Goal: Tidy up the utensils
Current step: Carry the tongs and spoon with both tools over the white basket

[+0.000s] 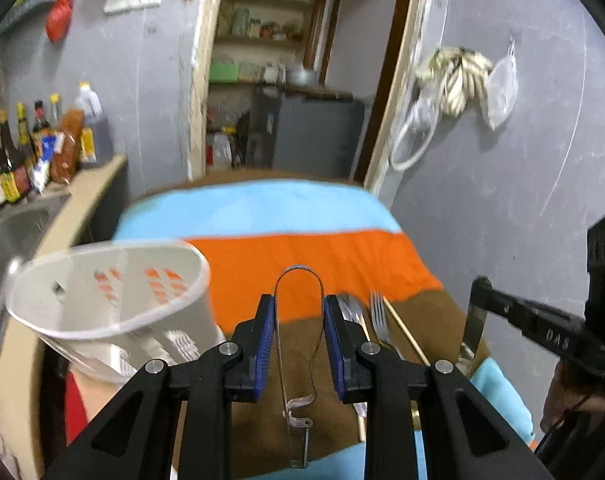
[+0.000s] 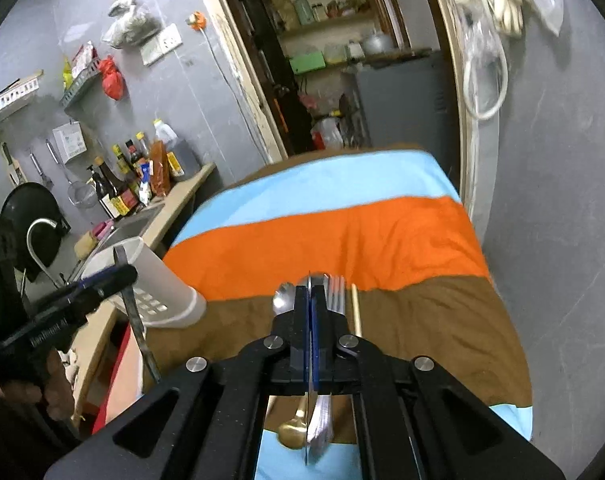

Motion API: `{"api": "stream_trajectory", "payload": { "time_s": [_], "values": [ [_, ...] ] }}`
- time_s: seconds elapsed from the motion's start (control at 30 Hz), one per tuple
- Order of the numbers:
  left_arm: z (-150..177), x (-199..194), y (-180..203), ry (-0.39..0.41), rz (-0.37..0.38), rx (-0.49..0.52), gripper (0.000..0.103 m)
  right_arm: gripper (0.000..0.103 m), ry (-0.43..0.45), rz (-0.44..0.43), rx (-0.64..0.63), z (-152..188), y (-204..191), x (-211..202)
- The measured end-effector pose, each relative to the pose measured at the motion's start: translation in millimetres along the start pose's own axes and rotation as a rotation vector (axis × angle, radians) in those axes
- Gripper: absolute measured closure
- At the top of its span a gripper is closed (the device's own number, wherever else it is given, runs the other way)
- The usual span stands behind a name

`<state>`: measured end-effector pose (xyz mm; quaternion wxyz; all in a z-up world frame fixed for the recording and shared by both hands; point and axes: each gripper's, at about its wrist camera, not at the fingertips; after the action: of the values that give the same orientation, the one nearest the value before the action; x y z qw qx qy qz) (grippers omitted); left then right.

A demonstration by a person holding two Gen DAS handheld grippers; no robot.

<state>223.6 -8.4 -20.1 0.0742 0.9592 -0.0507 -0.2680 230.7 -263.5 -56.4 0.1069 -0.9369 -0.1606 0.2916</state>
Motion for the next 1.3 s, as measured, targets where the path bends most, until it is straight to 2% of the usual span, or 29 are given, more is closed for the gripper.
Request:
{"api": "stream_trajectory", "payload": {
  "time_s": [0.2, 0.37, 0.63, 0.77, 0.87, 1.07, 1.3],
  "values": [
    [-24, -32, -32, 0.073, 0.027, -0.053, 0.08, 0.102, 0.078, 0.023, -0.057, -13, -34, -26],
    [-45, -66, -68, 0.148, 0.038, -0.123, 0.08, 0.102, 0.171, -0.008, -0.086, -41, -67, -43],
    [-67, -86, -144, 0.262, -0.078, -0.214, 0.08, 0.102, 0.264, -0.134, -0.151, -86, -142, -28],
    [-66, -79, -185, 0.286, -0.116, -0.317, 0.08, 0.102, 0.289, -0.174, -0.15, -92, -177, -16],
    [-64, -72, -202, 0.288, -0.141, -0.347, 0.08, 0.102, 0.305, -0.192, -0.162, -92, -200, -6],
    [-61, -55, -212, 0.3, -0.153, -0.342, 0.08, 0.102, 0.287, -0.184, -0.199, -86, -226, 22],
    [-47, -35, -201, 0.271, -0.169, -0.282, 0.08, 0.102, 0.191, -0.153, -0.221, -61, -232, 61]
  ]
}}
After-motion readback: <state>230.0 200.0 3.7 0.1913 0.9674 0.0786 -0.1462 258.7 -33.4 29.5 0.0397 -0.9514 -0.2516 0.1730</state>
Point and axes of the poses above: each gripper's, at about its wrist camera, not at the fingertips, and x roughly the way its jaws point, y to its right, z to its underside, and after that the axes turned 6 degrees about y, right-handed
